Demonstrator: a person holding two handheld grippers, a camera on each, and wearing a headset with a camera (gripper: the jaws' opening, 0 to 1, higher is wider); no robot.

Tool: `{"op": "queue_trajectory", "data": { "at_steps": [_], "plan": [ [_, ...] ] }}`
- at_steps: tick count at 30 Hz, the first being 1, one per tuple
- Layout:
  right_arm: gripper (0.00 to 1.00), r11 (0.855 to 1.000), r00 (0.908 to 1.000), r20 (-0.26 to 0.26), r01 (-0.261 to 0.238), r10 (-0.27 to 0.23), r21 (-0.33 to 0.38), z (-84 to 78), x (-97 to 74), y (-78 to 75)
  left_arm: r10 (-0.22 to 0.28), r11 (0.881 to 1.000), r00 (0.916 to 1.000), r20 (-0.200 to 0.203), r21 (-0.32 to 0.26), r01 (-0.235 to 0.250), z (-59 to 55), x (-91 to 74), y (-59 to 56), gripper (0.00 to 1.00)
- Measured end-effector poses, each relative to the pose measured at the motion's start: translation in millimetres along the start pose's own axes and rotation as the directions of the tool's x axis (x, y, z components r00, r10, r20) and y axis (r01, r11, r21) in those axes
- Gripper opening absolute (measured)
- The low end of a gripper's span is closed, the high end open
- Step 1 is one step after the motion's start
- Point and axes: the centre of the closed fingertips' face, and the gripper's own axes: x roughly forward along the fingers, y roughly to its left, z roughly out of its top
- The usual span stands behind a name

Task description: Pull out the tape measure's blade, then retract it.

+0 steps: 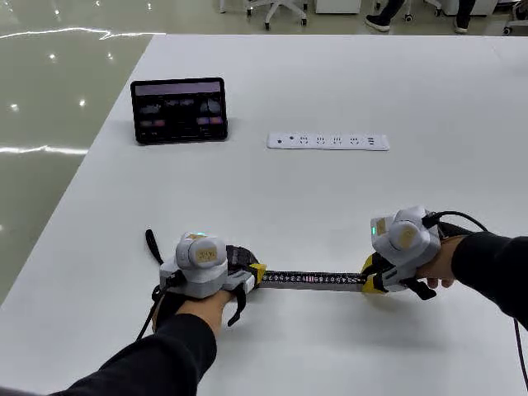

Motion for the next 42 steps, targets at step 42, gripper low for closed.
{"op": "queue_trajectory", "data": {
  "at_steps": [42],
  "plan": [
    [0.11,1.0,0.9992,0.04,-0.003,0.002,0.025,24.8,12.9,1.6,-0.008,1.0,1.0,-0.004,-0.006,0.008,-0.9,-0.5,-0.2,0.58]
  ]
}}
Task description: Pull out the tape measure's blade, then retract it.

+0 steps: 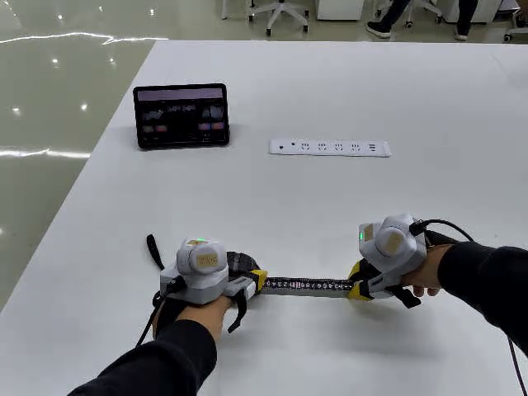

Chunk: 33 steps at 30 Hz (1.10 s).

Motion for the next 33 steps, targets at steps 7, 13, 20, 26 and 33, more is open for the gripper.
{"op": "queue_trajectory", "data": {
  "at_steps": [7,13,20,26,33],
  "plan": [
    [0.11,1.0,1.0,0.007,-0.001,0.001,0.006,4.8,2.5,0.4,-0.001,1.0,1.0,0.0,-0.002,0.001,0.0,-0.4,0.0,0.58],
    [0.11,1.0,0.9998,0.019,-0.004,0.004,0.01,11.6,6.2,1.2,-0.002,1.0,1.0,-0.002,-0.003,0.002,0.2,0.0,0.1,0.58],
    [0.11,1.0,0.9996,0.028,-0.006,0.006,0.016,17.2,9.3,1.6,-0.003,1.0,1.0,-0.002,-0.005,0.003,0.1,-0.2,-0.1,0.58],
    [0.11,1.0,0.9992,0.038,-0.009,0.008,0.016,24.6,13.1,3.9,-0.005,1.0,1.0,-0.003,-0.007,0.004,-0.6,-0.8,-0.5,0.58],
    [0.11,0.999,0.9985,0.055,-0.008,0.006,0.037,31.6,16.2,3.1,-0.006,1.0,1.0,-0.005,-0.011,0.006,-1.0,-1.6,-0.5,0.58]
  ]
}}
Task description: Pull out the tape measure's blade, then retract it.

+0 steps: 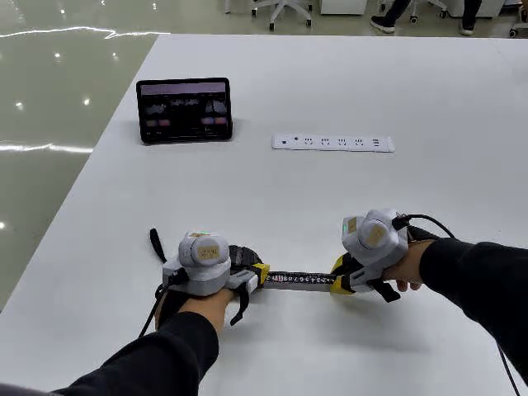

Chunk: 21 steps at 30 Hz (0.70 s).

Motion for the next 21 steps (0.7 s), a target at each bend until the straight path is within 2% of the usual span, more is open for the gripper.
{"op": "queue_trajectory", "data": {
  "at_steps": [21],
  "plan": [
    [0.11,1.0,0.9998,0.02,-0.003,0.003,-0.008,16.8,10.9,-0.1,-0.007,1.0,1.0,-0.005,-0.013,0.007,-0.8,-0.2,1.2,0.58]
  ]
}}
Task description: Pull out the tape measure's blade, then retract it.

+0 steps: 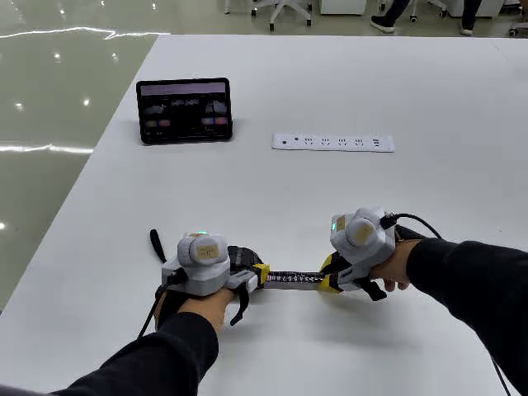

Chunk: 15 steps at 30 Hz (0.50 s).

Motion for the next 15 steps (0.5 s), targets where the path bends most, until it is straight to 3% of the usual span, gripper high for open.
{"op": "queue_trajectory", "data": {
  "at_steps": [15],
  "plan": [
    [0.11,0.999,0.9997,0.023,0.002,-0.001,-0.041,12.6,7.4,3.5,-0.002,1.0,1.0,-0.001,-0.002,0.002,0.6,0.2,0.1,0.58]
  ]
}}
